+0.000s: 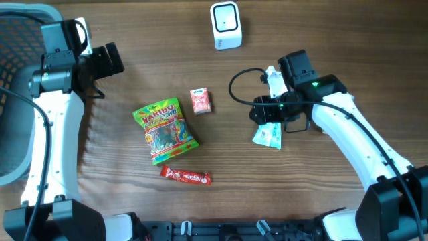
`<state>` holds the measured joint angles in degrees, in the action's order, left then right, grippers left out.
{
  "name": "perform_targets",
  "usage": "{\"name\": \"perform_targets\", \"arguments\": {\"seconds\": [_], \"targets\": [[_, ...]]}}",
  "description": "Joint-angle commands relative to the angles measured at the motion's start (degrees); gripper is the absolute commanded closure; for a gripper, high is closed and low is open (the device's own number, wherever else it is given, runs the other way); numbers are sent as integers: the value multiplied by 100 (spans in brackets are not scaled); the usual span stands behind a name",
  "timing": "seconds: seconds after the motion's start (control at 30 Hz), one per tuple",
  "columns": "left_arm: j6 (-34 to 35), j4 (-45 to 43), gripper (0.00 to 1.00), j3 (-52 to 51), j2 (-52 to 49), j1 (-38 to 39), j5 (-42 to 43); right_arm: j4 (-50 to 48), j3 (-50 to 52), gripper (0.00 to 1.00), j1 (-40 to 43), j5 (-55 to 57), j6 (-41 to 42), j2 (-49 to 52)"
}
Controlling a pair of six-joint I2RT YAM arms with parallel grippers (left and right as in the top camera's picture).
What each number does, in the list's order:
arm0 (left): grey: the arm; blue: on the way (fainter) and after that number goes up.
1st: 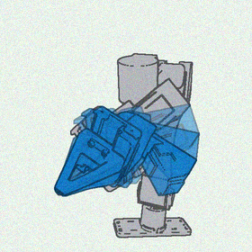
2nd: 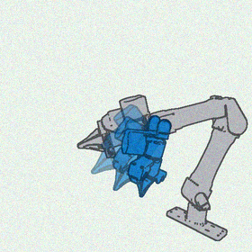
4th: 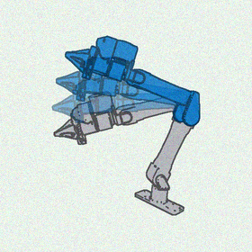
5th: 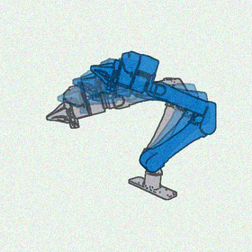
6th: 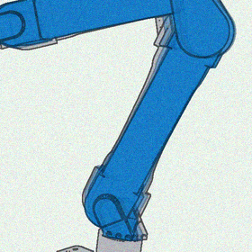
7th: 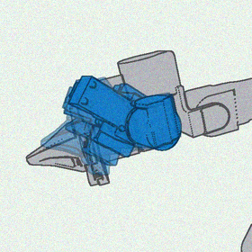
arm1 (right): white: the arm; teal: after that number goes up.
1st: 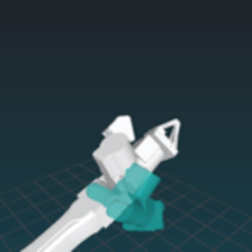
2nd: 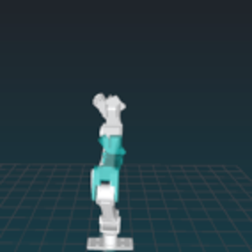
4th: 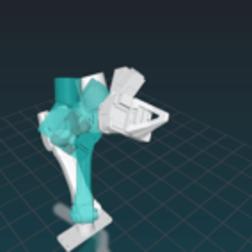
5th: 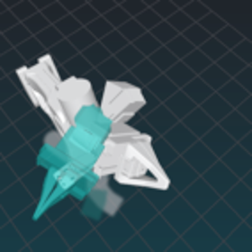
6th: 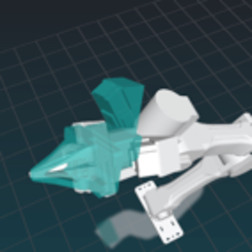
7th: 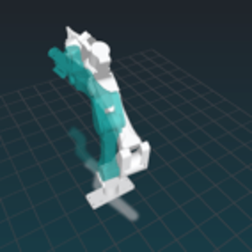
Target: Scan the item barcode
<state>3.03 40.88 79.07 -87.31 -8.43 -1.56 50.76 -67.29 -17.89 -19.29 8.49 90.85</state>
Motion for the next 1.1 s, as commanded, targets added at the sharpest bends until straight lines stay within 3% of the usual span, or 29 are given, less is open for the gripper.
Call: {"name": "perform_targets", "arguments": {"seconds": [0.0,0.03,0.33,0.47,0.63,0.7,0.93,1.07], "targets": [[-90,-13,0,44,52,-48,48,4,-57,14,92,422,153,-42],[-90,-13,0,44,52,-48,46,4,-57,0,111,651,280,-42],[-90,-13,0,44,52,-48,48,-118,-57,0,160,839,732,-42],[-90,-13,0,44,52,-48,48,-52,-57,2,557,901,1117,-42],[-90,-13,0,44,52,-48,48,369,-39,6,1257,863,1054,-31],[-90,-13,0,44,52,-48,46,297,83,6,1421,546,669,-31],[-90,-13,0,44,52,-48,46,-1078,1102,43,1475,-531,503,-20],[-90,-15,0,44,52,-48,46,-1917,1735,44,1475,-780,527,-20]]}}
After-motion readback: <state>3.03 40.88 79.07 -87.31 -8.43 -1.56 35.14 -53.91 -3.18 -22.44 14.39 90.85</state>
